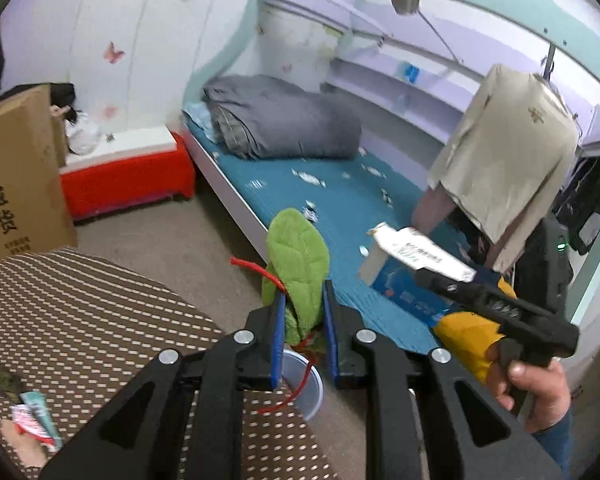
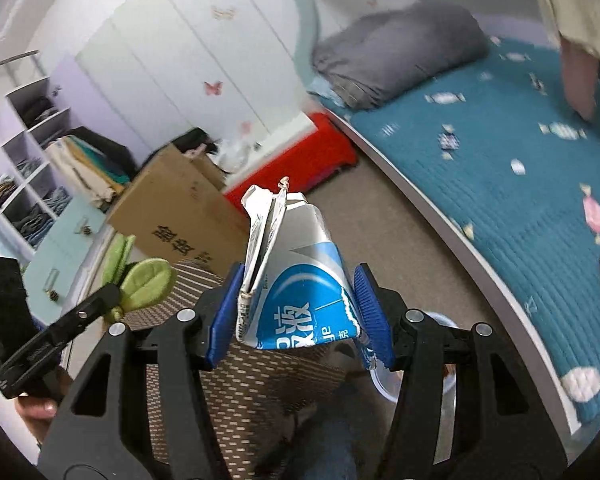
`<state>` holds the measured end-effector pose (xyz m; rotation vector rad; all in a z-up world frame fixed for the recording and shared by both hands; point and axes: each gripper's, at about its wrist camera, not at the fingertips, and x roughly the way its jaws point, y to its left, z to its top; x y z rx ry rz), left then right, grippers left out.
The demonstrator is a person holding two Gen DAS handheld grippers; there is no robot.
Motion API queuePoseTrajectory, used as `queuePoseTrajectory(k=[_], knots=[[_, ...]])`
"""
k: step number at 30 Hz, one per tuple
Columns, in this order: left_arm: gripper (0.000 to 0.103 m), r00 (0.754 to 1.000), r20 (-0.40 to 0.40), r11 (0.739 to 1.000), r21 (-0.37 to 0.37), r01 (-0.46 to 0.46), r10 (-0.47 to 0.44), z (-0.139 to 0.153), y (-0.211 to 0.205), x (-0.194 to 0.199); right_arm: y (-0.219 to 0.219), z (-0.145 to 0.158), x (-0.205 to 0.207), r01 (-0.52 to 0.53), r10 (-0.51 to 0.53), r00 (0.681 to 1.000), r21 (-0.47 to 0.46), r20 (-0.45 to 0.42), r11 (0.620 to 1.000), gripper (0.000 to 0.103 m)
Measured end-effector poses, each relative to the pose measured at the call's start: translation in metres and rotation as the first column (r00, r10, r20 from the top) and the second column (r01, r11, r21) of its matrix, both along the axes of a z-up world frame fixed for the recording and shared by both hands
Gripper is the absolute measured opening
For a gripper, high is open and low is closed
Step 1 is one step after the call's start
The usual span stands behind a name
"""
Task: Collect trash
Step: 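Carry the green cloth and white-blue bag over the bucket and release both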
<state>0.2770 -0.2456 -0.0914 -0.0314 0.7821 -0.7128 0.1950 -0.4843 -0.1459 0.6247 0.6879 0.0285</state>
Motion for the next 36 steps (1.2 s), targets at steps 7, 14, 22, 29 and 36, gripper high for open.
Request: queuePoseTrajectory(k=[7, 14, 22, 29, 36], knots=[[0.016, 0.997, -0.067, 0.997, 0.064, 0.043, -0.039, -0.04, -0.046, 0.013, -0.024, -0.079, 0.023, 0.037, -0.024, 0.987, 0.081, -0.157, 0.996, 0.055], [0.016, 0.989, -0.128, 0.987, 0.134, 0.086, -0.069, -0.076, -0.08, 0.027, -0.037, -0.147, 0.045, 0.066, -0.022, 0.966, 0.16, -0.258, 0.985, 0.08], [0.017, 0.967, -0.234, 0.967, 0.205, 0.151, -0.102, -0.126, -0.115, 0.043, -0.058, -0.153, 0.026, 0.154, -0.1, 0.962, 0.2, -0.255, 0.968, 0.089], [0.093, 0.975, -0.218, 0.96, 0.26, 0.107, -0.049, -0.14, -0.125, 0.047, -0.073, -0.122, 0.004, 0.191, -0.157, 0.966, 0.158, -0.204, 0.969, 0.093], [0.093, 0.986, -0.162, 0.967, 0.246, 0.073, -0.033, -0.117, -0.113, 0.037, -0.068, -0.1, -0.006, 0.206, -0.184, 0.968, 0.125, -0.17, 0.971, 0.097]])
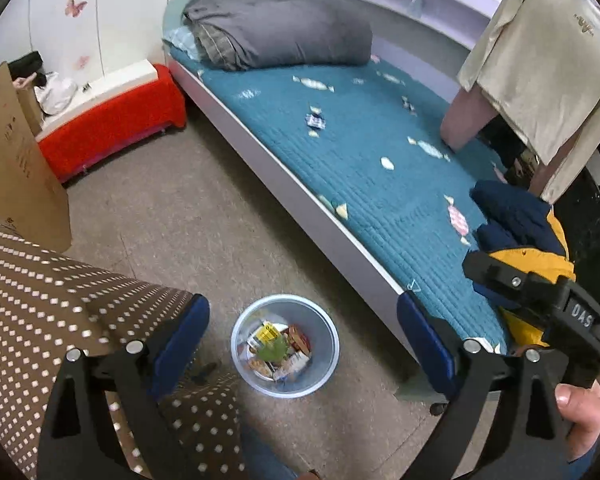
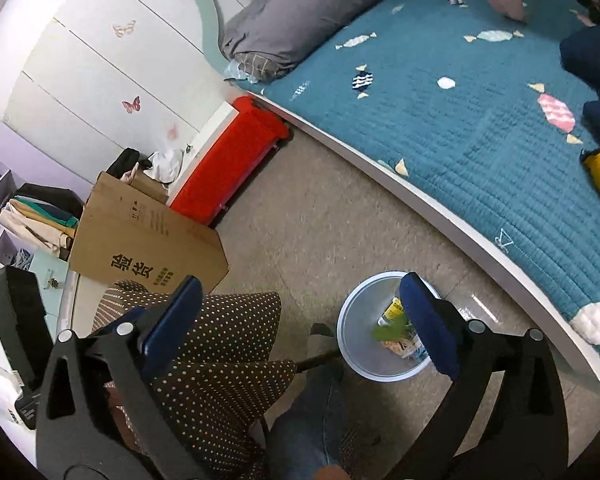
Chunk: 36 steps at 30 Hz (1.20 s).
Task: Collect trash
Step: 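Carry the green cloth and white-blue bag over the bucket and release both, then move both open tools back to the table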
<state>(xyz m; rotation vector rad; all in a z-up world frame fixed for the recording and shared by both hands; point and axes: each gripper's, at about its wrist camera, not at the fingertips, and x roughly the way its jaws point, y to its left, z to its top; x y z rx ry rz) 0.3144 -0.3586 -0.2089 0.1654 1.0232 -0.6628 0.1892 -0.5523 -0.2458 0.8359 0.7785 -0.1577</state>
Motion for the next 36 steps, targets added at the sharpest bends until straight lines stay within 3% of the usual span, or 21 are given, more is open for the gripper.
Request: queuePoseTrajectory(k=[11, 27, 32, 36], knots=[[0.094, 0.988, 0.122, 0.994, -0.064, -0.088, 0.095, 0.061, 0.045, -0.027, 0.034, 0.047, -0.01, -0.01, 0.012, 1.0, -0.092, 0.027, 0.996, 0.097], [0.095, 0.936, 0.297, 0.976, -0.161, -0.144, 0.187, 0.138, 0.138, -0.082, 0.119, 0.15, -0.033, -0.045, 0.091, 0.985, -0.283, 0.15, 0.958, 0.097], [0.097, 0.915, 0.334, 0.965, -0.206, -0.165, 0.227, 0.151, 0.178, -0.097, 0.158, 0.181, -0.041, -0.039, 0.128, 0.974, -0.416, 0.188, 0.908, 0.097], [0.097, 0.896, 0.363, 0.958, -0.22, -0.185, 0.257, 0.156, 0.209, -0.107, 0.203, 0.203, -0.046, -0.022, 0.172, 0.965, -0.588, 0.2, 0.809, 0.097]])
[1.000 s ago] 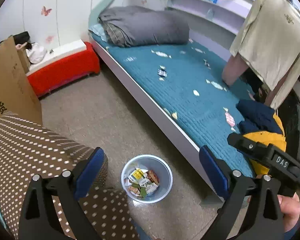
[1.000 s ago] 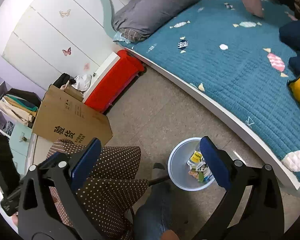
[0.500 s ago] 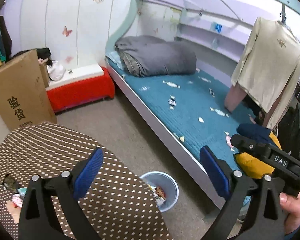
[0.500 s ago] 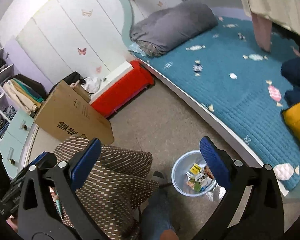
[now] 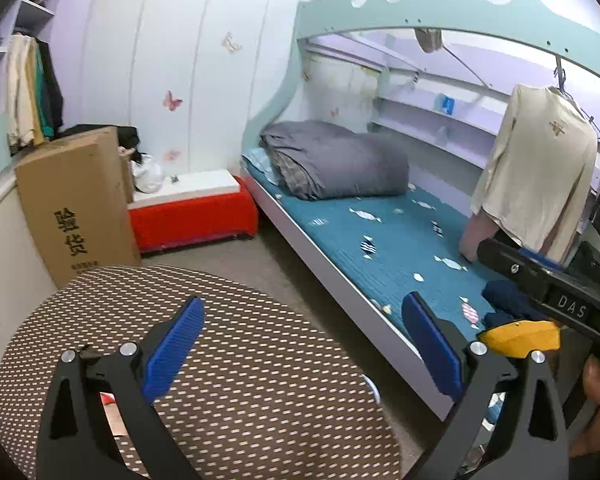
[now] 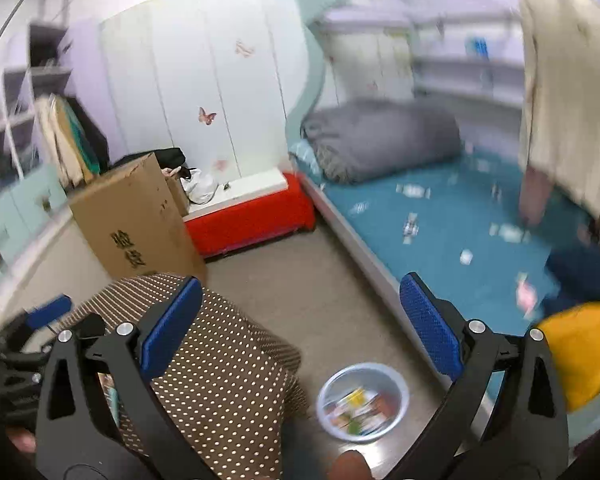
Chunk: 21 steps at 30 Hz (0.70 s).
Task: Collect trash
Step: 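Move both open tools back to the table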
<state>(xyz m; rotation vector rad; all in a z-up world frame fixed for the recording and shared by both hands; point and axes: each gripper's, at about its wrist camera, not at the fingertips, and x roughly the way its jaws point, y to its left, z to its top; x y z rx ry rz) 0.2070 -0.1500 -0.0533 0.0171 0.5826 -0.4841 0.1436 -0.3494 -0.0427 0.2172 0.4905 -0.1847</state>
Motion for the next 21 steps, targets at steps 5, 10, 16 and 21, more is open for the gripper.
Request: queuePoseTrajectory(k=[5, 10, 16, 21], knots=[[0.097, 0.998, 0.007, 0.998, 0.0, -0.056, 0.056, -0.006, 0.048, -0.007, 0.048, 0.007, 0.004, -0.072, 0.07, 0.997, -0.104, -0.031, 0.992, 0.097], [0.097, 0.992, -0.011, 0.992, 0.009, -0.124, 0.124, -0.018, 0.099, -0.004, 0.09, 0.003, 0.019, -0.165, 0.161, 0.985, -0.065, -0.06, 0.984, 0.097], [0.097, 0.973, -0.059, 0.975, 0.018, -0.222, 0.222, -0.042, 0.163, 0.005, 0.145, -0.011, 0.043, -0.289, 0.281, 0.952, -0.053, -0.118, 0.956, 0.097], [0.097, 0.953, -0.123, 0.961, 0.039, -0.274, 0.277, -0.072, 0.197, 0.013, 0.189, -0.046, 0.074, -0.411, 0.397, 0.893, -0.027, -0.214, 0.911, 0.097]])
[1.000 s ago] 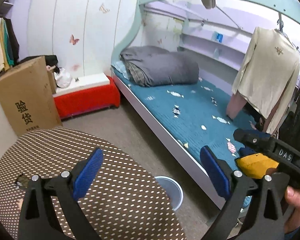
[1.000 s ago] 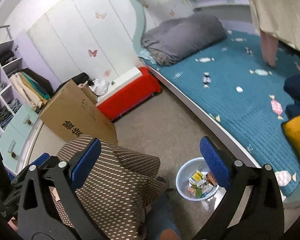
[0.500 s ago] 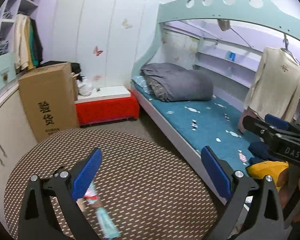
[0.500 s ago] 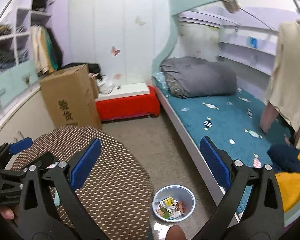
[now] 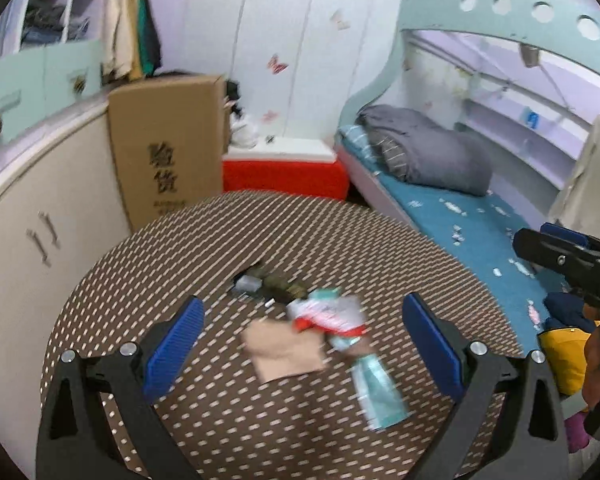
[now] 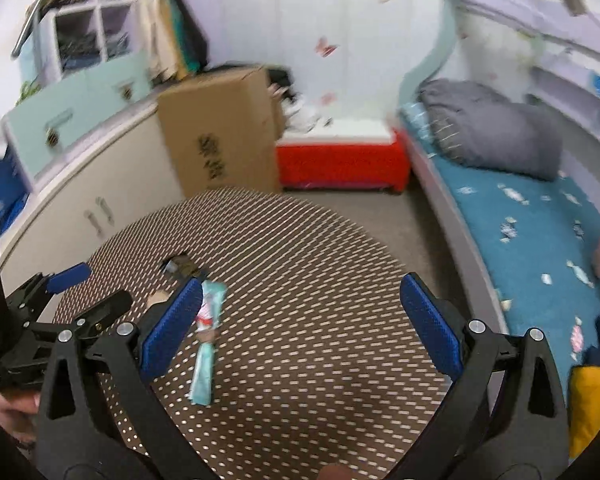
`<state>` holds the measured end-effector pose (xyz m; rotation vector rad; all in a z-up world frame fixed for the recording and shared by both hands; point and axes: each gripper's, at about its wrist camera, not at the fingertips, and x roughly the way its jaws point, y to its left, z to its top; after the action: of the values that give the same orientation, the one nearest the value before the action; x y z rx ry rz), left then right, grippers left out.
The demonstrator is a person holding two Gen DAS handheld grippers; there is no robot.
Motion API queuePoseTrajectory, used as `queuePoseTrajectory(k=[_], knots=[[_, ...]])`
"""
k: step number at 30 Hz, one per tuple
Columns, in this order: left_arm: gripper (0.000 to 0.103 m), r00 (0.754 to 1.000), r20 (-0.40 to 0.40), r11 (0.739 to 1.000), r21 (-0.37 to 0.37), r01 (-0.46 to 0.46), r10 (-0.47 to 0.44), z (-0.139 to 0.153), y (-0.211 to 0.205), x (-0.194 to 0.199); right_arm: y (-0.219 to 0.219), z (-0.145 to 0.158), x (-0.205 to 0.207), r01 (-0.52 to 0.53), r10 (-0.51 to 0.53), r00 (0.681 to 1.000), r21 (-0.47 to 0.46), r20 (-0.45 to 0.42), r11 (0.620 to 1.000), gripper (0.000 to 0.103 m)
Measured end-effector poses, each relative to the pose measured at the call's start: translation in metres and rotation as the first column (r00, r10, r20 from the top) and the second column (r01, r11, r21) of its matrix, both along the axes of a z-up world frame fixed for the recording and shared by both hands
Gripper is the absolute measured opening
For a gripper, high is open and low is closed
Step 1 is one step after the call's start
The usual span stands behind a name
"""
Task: Collect trash
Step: 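Grasp the tan paper with the left tool while the right tool grasps the red wrapper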
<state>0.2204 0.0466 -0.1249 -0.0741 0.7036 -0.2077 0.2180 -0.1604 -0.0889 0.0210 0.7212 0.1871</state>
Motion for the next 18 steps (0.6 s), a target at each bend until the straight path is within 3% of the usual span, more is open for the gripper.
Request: queuePoseTrajectory(k=[6, 13, 18], knots=[[0.097, 0.997, -0.078, 1.0, -0.003, -0.019, 0.018, -0.033, 0.02, 0.008, 0.039, -0.039, 0.032, -0.123, 0.12, 0.987, -0.021, -0.105, 0.992, 0.097], [0.097, 0.989, -0.142, 0.998, 0.049, 0.038, -0.03, -0.06, 0.002, 0.024, 0.06, -0.063, 0.051, -0.211, 0.209, 0.965, 0.005, -0.161, 0.978, 0.096], [0.097, 0.984, -0.174, 0.997, 0.07, 0.039, -0.026, -0.075, -0.001, 0.037, 0.071, -0.078, 0.064, -0.262, 0.265, 0.942, 0.045, -0.204, 0.964, 0.074]])
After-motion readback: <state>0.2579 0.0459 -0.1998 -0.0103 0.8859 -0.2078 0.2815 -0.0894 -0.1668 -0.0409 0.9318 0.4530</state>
